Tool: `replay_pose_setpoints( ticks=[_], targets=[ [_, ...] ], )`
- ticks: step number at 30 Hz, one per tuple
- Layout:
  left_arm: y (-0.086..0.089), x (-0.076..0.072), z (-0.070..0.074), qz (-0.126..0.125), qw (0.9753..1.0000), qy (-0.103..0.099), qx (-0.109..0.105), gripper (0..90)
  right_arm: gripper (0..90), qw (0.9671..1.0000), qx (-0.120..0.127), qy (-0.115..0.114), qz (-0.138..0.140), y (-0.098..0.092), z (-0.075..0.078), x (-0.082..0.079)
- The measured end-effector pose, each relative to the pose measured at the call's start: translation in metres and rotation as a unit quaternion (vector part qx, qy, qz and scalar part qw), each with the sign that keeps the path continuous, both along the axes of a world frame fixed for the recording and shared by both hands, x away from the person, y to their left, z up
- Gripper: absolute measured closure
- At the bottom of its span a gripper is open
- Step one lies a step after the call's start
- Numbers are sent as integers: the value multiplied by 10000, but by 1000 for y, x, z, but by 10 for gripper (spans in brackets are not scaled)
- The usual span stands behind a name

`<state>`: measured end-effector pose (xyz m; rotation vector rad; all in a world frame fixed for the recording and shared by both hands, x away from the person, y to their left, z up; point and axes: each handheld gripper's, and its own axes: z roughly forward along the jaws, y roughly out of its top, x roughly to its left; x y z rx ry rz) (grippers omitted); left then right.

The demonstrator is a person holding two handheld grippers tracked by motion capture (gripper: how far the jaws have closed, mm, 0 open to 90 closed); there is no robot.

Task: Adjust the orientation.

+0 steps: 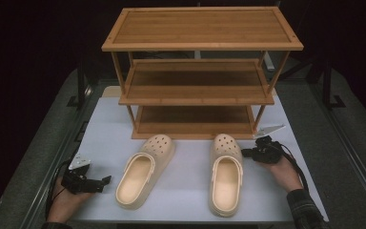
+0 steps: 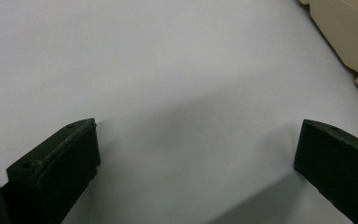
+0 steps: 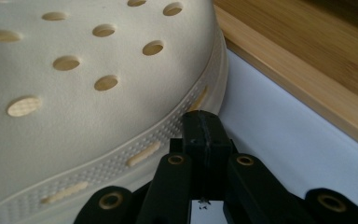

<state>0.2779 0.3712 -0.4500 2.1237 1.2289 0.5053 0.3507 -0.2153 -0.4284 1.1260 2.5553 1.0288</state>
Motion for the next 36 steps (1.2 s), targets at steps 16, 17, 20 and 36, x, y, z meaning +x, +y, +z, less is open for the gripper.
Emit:
replay_pose_setpoints(
  ticks=[16, 17, 20, 36],
  targets=[
    [0, 0, 0, -2, 10000, 2, -2, 0, 899, 9991, -35, -59, 424, 51, 0, 23],
    [0, 0, 0, -2, 10000, 2, -1, 0, 899, 9990, -29, -42, 435, 54, -1, 24],
    [0, 0, 0, -2, 10000, 2, -1, 0, 899, 9988, -31, -72, 493, 64, 0, 26],
    [0, 0, 0, -3, 10000, -2, -5, 0, 884, 9986, 151, -144, 483, 78, 4, 28]
  ],
)
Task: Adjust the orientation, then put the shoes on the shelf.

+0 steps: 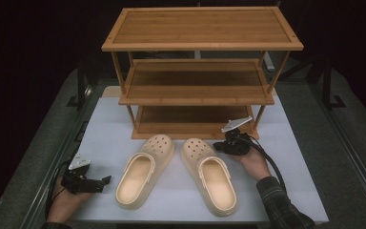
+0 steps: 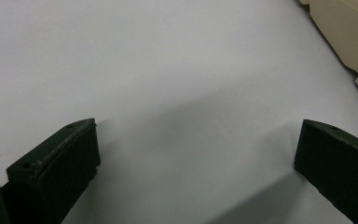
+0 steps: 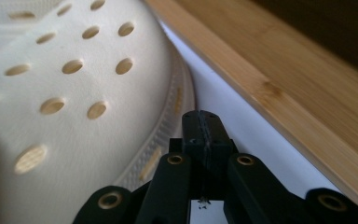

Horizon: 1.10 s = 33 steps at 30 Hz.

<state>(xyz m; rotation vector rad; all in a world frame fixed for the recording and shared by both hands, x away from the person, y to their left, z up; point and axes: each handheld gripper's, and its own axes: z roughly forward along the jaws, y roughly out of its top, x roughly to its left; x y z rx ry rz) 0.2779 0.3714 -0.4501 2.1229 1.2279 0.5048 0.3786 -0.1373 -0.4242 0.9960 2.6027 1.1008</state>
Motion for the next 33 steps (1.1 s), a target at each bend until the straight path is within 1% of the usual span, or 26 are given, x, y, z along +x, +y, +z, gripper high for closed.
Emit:
replay_pose_setpoints(
  ticks=[2, 3, 4, 5, 7, 8, 9, 10, 12, 16, 19, 20, 21, 23, 26, 28, 33],
  targets=[
    [0, 0, 0, 0, 10000, -5, 0, 0, 854, 9999, 109, -25, -103, -7, 2, -2],
    [0, 0, 0, 0, 10000, -4, 4, 0, 852, 9998, 122, -55, -158, -11, 4, -4],
    [0, 0, 0, 0, 10000, -5, 4, 0, 824, 9997, 152, -72, -173, -16, 5, -6],
    [0, 0, 0, -1, 10000, -6, 5, 0, 790, 9996, 179, -36, -219, -20, 6, -9],
    [0, 0, 0, 2, 10000, -5, 0, 0, 740, 9993, 201, -132, -282, -28, 8, -15],
    [0, 0, 0, 0, 10000, -5, 4, 0, 693, 9991, 220, -154, -336, -32, 9, -18],
    [0, 0, 0, 0, 10000, -6, 6, 0, 648, 9988, 232, -122, -408, -36, 9, -21],
    [0, 0, 0, 1, 10000, -7, 6, 0, 602, 9988, 186, -117, -436, -39, 10, -23],
    [0, 0, 0, 0, 10000, -21, 2, 0, 553, 9983, 79, -181, -553, -44, 10, -29],
    [0, 0, 0, -3, 10000, -27, -7, 0, 486, 9974, 87, -127, -709, -56, 10, -40],
    [-1, 0, 2, -51, 10000, -8, -17, 0, 459, 9967, 203, -128, -769, -65, 12, -50],
    [-1, -1, 3, -98, 9999, -27, -58, 30, 454, 9967, 211, -137, -768, -67, 12, -54],
    [-2, -1, 5, -105, 9999, -62, -83, 61, 444, 9967, 227, -149, -770, -69, 13, -58],
    [-4, -2, 10, -153, 9997, -135, -131, 61, 421, 9965, 277, -172, -766, -73, 14, -66],
    [-8, -3, 23, -261, 9991, -275, -208, 61, 379, 9959, 384, -213, -790, -78, 17, -77],
    [-11, -5, 34, -357, 9982, -374, -307, 61, 358, 9955, 484, -208, -788, -81, 19, -83],
    [-24, -8, 51, -621, 9955, -533, -477, 66, 330, 9952, 602, -197, -741, -81, 22, -93]
  ],
)
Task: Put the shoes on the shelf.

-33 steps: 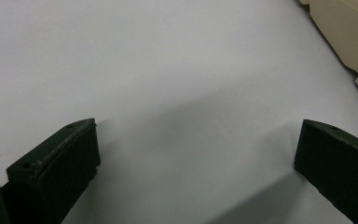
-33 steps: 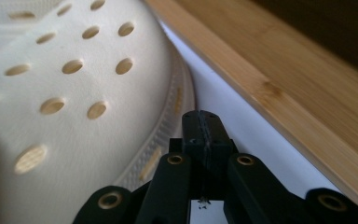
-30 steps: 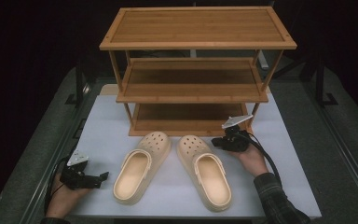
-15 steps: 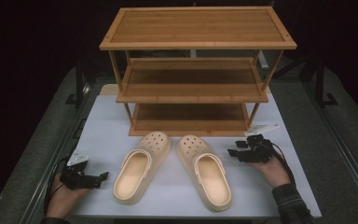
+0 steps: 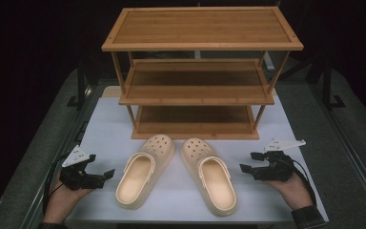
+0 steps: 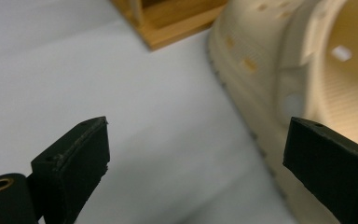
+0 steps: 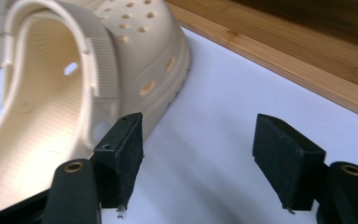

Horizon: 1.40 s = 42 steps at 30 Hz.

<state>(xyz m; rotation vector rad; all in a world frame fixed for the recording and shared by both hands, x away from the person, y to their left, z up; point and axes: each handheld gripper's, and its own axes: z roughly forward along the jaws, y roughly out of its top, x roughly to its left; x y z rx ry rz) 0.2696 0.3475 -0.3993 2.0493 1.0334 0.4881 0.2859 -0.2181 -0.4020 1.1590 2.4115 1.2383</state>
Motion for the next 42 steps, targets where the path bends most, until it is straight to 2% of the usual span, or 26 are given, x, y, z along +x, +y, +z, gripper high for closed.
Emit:
replay_pose_setpoints(
  ticks=[2, 5, 7, 12, 17, 24, 29, 37, 42],
  targets=[
    [-7, -1, 5, -134, 9999, 2, -80, 67, 323, 10000, 40, -5, 57, 3, 2, -2],
    [-18, -1, 13, -308, 9995, -46, -59, 77, 319, 9998, 129, -38, 147, 9, 6, -4],
    [-25, 0, 17, -419, 9990, -83, -110, 135, 319, 9996, 168, -51, 231, 14, 7, -5],
    [-42, 7, 21, -602, 9980, -150, -105, 151, 319, 9989, 227, -26, 421, 27, 7, -5],
    [-55, 15, 19, -721, 9973, -119, -103, 193, 329, 9982, 286, -17, 524, 37, 8, -2],
    [-69, 28, 9, -849, 9964, 35, -54, 274, 349, 9978, 260, 44, 607, 53, 4, 6],
    [-77, 36, 5, -967, 9953, 114, -13, 367, 388, 9974, 245, 58, 678, 63, 1, 12],
    [-81, 41, -1, -941, 9954, 169, 37, 484, 528, 9969, 188, 13, 763, 78, -1, 21],
    [-80, 40, -2, -824, 9964, 87, 170, 581, 591, 9972, 71, -80, 739, 80, -1, 20]
  ],
)
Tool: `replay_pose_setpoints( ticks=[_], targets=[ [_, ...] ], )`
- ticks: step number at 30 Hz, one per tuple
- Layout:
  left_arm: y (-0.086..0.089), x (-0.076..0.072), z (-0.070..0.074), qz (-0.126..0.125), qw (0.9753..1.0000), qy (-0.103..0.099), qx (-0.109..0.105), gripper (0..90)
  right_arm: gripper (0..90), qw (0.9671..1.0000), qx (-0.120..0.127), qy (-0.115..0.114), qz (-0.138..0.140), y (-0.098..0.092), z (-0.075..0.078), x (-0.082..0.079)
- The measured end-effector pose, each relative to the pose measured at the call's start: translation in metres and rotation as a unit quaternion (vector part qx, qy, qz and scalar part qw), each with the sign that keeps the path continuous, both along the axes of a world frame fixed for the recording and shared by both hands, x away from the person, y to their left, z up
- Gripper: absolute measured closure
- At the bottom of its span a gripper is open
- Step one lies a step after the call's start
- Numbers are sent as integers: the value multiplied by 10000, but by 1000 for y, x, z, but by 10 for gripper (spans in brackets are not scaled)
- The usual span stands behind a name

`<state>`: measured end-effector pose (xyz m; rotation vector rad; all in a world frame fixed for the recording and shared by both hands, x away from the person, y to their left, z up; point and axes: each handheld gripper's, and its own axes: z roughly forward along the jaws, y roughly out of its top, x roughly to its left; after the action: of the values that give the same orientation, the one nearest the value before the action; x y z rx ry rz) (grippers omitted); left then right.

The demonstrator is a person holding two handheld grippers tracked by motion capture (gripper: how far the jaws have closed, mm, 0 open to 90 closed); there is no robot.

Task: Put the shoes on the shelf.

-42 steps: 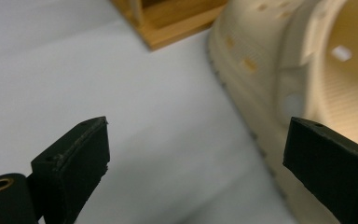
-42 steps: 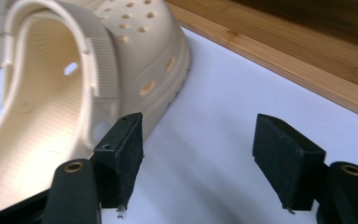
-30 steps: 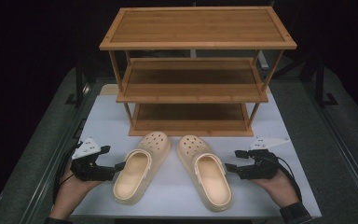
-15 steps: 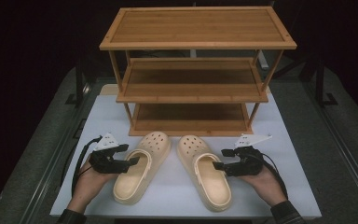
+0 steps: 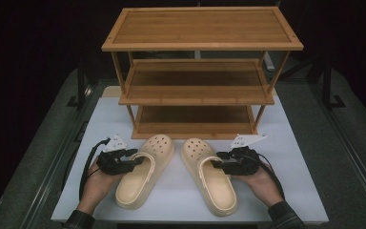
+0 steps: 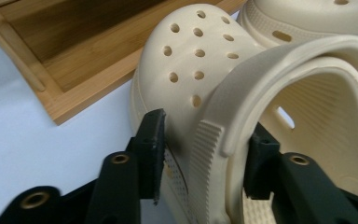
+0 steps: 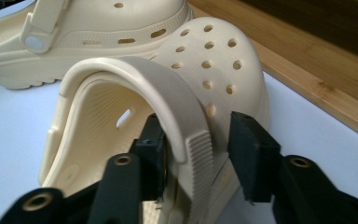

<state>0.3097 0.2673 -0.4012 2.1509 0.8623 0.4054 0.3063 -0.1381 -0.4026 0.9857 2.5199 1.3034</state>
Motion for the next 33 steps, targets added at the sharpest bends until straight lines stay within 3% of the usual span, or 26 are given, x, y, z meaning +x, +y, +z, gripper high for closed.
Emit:
replay_pose_setpoints(
  ticks=[9, 11, 15, 23, 27, 33],
  targets=[
    [-3, -6, 6, 194, 9988, -283, 354, 734, 732, 9985, -315, -441, -74, 1, 7, -8],
    [-2, -6, 7, 219, 9992, -234, 252, 744, 751, 9979, -341, -530, -162, -3, 9, -7],
    [-2, -6, 9, 246, 9995, -176, 124, 755, 763, 9982, -227, -483, -272, -11, 10, -5],
    [-10, -7, 19, 208, 9992, -327, 34, 755, 767, 9971, -179, -566, -484, -28, 19, -4],
    [-19, 1, 24, 243, 9988, -416, -19, 755, 766, 9951, -211, -664, -705, -37, 25, 2],
    [-37, 21, 29, 279, 9982, -525, -76, 755, 766, 9923, -286, -767, -926, -43, 30, 24]
  ],
)
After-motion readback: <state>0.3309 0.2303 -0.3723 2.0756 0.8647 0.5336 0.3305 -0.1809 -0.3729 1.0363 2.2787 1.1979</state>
